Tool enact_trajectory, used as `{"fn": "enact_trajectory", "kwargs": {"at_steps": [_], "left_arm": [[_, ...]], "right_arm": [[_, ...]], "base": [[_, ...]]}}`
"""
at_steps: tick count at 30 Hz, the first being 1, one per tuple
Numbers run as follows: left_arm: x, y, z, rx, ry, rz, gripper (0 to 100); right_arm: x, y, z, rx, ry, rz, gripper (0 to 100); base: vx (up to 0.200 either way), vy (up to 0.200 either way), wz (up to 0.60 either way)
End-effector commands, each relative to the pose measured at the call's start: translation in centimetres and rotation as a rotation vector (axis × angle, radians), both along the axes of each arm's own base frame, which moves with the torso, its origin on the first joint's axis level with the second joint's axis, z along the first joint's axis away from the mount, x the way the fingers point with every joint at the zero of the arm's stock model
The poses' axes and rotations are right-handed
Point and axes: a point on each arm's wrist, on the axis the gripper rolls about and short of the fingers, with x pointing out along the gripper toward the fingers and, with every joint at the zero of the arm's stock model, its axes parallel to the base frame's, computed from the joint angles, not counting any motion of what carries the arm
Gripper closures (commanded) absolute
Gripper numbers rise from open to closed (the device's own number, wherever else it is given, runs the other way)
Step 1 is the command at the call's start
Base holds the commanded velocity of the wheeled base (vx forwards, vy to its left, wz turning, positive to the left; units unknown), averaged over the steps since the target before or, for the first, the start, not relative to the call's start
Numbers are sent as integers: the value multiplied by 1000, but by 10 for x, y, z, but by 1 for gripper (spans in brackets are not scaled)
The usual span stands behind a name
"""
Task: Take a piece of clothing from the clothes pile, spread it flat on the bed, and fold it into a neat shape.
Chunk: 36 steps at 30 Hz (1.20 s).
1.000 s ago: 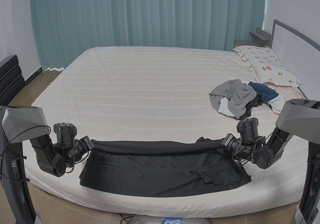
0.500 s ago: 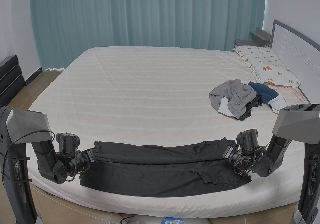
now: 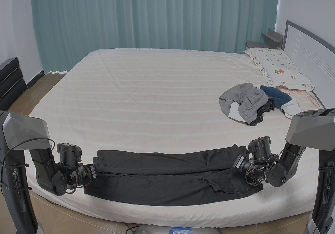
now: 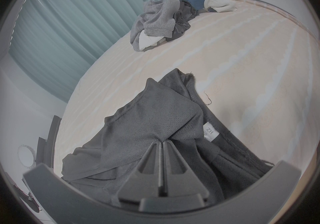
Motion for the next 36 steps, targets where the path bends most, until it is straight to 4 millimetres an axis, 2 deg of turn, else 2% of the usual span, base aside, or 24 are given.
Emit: {"fn": "enact_trajectory", "kwargs": {"at_steps": [1,9,10,11,13,18,22,24,26,29,30,36], "left_arm": [[-2,0,4,3,-4,-1,100],[-2,0,0,5,6,-2,100],[-2,0,0,5,7,-2,0],[-1,0,0,5,6,-2,0],[-2,0,0,5,9,-2,0],[-2,1,3,3,0,0,0],[6,11,17,-18,-65,34,0],[9,15,21,-24,-86,47,0],[24,17,29,-90,-145,88,0],[44,13,37,-262,-211,157,0],[51,10,33,-314,-207,182,0],[67,11,13,-338,-151,215,0]], "right_arm": [[-1,1,-3,0,-6,5,100],[-11,-2,-5,-28,-12,32,100],[-13,-2,-5,-34,-8,40,100],[-14,-2,-6,-41,-4,45,0],[-13,-2,-6,-44,-9,47,0],[-9,-6,10,-20,-70,34,0],[-1,-20,37,28,-150,11,0],[1,-25,44,41,-167,8,0],[10,-35,54,65,-204,-6,0],[23,-44,49,72,-187,-23,0],[27,-44,41,79,-161,-22,0],[41,-47,26,144,-136,-53,0]], "base": [[0,0,0],[0,0,0],[0,0,0],[0,0,0],[0,0,0],[0,0,0],[0,0,0],[0,0,0],[0,0,0],[0,0,0],[0,0,0],[0,0,0]]}}
